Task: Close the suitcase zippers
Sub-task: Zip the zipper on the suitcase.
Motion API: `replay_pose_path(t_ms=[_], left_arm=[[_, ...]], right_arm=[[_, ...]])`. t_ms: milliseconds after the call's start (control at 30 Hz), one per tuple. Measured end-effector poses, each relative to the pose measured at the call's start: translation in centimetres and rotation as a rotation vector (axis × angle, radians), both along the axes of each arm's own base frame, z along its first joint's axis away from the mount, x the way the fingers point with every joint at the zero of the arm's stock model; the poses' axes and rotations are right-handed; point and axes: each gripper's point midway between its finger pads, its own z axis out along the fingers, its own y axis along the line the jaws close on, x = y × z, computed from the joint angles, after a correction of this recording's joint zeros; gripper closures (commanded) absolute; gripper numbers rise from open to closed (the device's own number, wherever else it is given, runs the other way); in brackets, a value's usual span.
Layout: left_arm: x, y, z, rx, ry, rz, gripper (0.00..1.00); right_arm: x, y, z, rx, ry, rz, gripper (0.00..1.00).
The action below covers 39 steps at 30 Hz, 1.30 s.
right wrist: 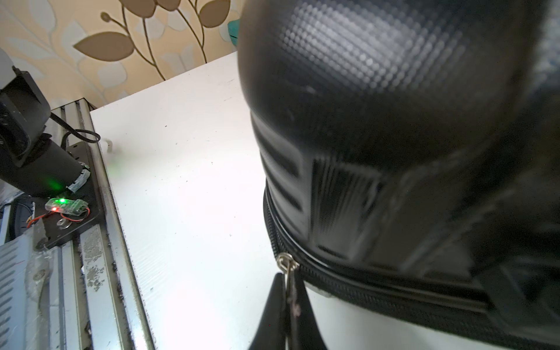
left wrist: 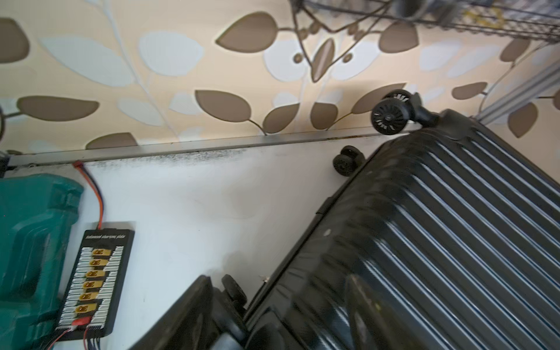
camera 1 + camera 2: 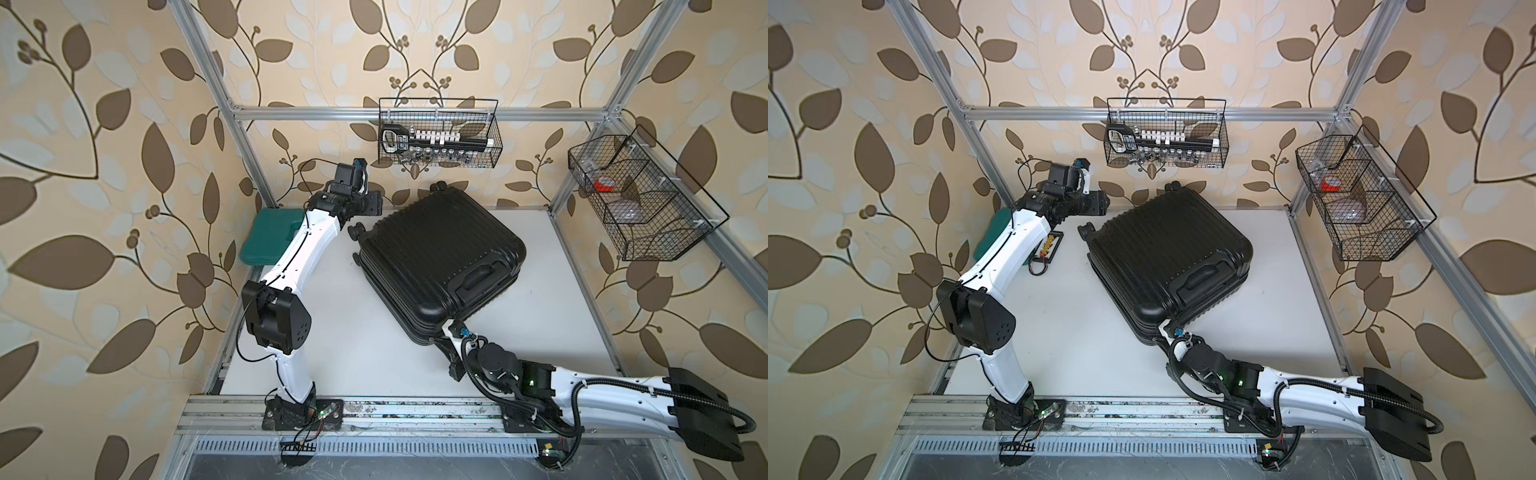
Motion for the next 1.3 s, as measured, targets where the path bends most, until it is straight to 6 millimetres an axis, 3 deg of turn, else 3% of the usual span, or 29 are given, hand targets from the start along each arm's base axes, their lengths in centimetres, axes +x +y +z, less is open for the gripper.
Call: replay_pose_path(t_ms=[200,300,433,600,733,967,1300], left_arm=[[3.3,0.7,-2.9,0.058,0.054,-0.006,0.46],[3.5,0.5,-5.3,0.089,0.110,-0.026,0.46],[2.8,0.8,-7.6,0.126,0.184,-0.062,0.49],[1.3,0.5,-8.8,0.155,0.246,-0.138,0.54],[0.1,1.4,-10.0,0.180,0.279,-0.152,0.57],[-3.5,4.5,-9.8,0.209,0.295,-0.096,0.57],[-12.6,6.3,-8.9,0.178,0.315,-0.064,0.55]], right_arm=[[0.1,-0.5,0.0,-0.006,0.000,-0.019,1.00],[0.2,-0.8,0.1,-0.007,0.000,-0.032,1.00],[0.4,-1.3,0.1,-0.014,-0.001,-0.053,1.00],[0.9,-2.0,0.0,-0.024,-0.004,-0.089,1.00],[1.7,-2.6,0.1,-0.019,-0.001,-0.122,1.00],[4.2,-4.5,0.2,-0.008,0.012,-0.185,1.00],[9.9,-9.0,0.3,-0.041,-0.032,-0.371,1.00]])
